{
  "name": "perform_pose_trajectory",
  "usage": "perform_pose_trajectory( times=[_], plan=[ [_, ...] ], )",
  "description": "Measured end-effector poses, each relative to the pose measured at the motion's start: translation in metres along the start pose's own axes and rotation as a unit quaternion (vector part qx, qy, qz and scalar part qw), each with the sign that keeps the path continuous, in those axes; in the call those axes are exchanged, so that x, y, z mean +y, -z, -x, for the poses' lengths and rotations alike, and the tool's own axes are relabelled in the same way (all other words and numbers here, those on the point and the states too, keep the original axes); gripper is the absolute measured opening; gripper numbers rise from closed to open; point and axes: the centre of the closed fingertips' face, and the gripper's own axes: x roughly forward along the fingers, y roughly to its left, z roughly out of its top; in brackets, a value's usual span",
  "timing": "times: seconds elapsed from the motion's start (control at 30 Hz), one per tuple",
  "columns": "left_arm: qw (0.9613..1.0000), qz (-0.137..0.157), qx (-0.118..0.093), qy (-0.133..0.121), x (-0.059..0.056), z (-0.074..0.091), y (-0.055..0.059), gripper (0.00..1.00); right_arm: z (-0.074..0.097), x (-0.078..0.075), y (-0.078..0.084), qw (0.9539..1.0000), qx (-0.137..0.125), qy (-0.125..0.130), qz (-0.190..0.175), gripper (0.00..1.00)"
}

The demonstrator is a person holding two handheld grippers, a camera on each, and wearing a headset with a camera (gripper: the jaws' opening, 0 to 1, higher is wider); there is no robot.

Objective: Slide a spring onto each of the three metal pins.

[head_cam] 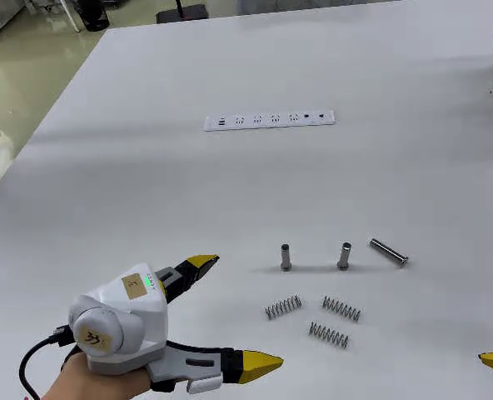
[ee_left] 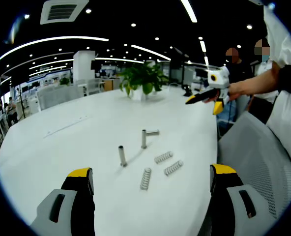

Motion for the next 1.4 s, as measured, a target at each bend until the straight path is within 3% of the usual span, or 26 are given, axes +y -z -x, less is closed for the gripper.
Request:
perform_pose_trajectory(
  times=[0.63, 1.4],
  plan=[
    [0.9999, 0.007, -0.008, 0.0, 0.0, -0.003, -0.002, 1.0, -0.035, -0.012, -0.032, 0.9995, 0.0, -0.021, 0.025, 0.81],
    [0.9998, 0.018, -0.007, -0.004, 0.005, -0.003, 0.004, 1.0, -0.085, -0.023, -0.044, 0.9965, 0.043, -0.054, 0.046, 0.71]
  ],
)
